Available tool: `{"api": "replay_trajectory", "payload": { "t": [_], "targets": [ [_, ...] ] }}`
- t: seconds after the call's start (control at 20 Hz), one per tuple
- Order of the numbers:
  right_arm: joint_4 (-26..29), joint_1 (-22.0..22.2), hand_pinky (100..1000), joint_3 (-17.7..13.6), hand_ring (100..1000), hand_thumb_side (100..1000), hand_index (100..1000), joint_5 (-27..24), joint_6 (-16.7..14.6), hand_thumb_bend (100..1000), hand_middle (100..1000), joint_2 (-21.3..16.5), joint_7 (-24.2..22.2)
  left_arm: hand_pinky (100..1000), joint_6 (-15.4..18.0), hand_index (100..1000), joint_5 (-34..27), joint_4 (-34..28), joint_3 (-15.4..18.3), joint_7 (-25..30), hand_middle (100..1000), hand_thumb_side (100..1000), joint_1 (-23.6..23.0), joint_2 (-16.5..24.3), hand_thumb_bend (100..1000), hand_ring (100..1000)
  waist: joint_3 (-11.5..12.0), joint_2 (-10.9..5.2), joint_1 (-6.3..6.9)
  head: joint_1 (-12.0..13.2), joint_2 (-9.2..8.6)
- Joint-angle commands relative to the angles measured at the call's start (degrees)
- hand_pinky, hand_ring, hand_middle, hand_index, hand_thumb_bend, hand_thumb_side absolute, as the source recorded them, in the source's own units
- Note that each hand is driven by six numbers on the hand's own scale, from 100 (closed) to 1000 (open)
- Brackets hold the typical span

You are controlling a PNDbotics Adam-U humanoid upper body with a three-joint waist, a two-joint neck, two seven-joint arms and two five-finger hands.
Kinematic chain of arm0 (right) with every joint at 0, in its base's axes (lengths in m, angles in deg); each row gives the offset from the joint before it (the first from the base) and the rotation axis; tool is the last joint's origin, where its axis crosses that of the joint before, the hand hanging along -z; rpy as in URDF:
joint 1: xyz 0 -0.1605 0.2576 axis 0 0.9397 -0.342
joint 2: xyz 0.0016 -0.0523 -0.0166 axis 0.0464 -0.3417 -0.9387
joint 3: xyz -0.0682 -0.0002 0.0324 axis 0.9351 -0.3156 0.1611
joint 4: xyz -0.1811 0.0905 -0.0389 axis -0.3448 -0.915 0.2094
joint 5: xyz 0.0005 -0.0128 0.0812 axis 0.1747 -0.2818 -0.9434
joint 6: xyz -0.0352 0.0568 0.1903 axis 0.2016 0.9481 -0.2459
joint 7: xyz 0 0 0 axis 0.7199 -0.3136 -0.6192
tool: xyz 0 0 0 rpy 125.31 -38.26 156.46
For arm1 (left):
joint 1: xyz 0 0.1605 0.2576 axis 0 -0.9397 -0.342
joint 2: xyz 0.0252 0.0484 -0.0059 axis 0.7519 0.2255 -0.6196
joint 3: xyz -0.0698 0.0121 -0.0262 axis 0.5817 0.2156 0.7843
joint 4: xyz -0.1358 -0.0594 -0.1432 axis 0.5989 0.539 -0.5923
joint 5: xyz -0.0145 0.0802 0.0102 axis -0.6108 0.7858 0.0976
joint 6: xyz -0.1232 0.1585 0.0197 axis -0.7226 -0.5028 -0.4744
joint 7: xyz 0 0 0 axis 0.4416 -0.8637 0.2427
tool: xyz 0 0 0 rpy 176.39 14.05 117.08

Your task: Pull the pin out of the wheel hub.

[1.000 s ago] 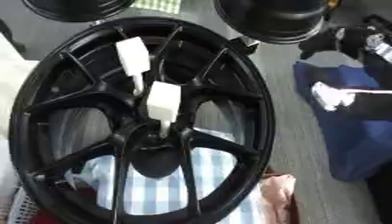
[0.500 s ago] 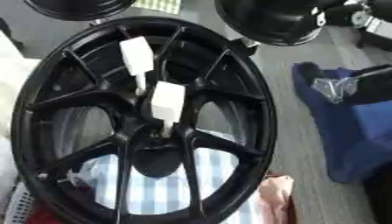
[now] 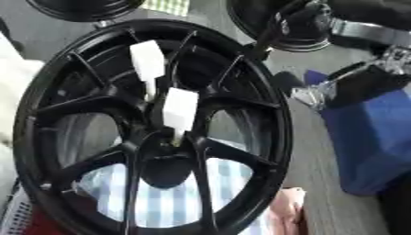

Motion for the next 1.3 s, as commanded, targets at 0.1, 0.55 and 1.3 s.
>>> {"api": "replay_trajectory", "payload": {
  "t": [0.1, 0.55, 1.3],
  "targets": [
    [0.7, -2.5, 860, 1.1, 818, 242, 791, 1.1, 0.8, 100, 703, 0.0, -1.5, 543, -0.2, 724, 0.1, -1.1, 0.1, -0.2, 601, 761, 0.9, 1.0, 100, 639, 0.4, -0.63, 0.11, -0.8, -0.99],
    [0.7, -5.4, 862, 3.9, 834, 241, 814, 2.9, 4.9, 100, 727, 2.1, -2.9, 542, -0.5, 723, 0.1, -1.1, -0.1, 0.0, 601, 763, 1.1, 1.0, 100, 639, 0.7, -0.33, -0.25, -1.0, -0.42],
    [0.7, -9.4, 893, 5.4, 873, 268, 871, 5.6, -8.8, 100, 783, 5.0, -6.0, 540, -0.4, 723, 0.5, -1.1, -0.4, 0.3, 600, 768, 2.3, 1.7, 100, 638, 4.0, 1.77, -2.79, -2.8, -1.99]
  ]
}}
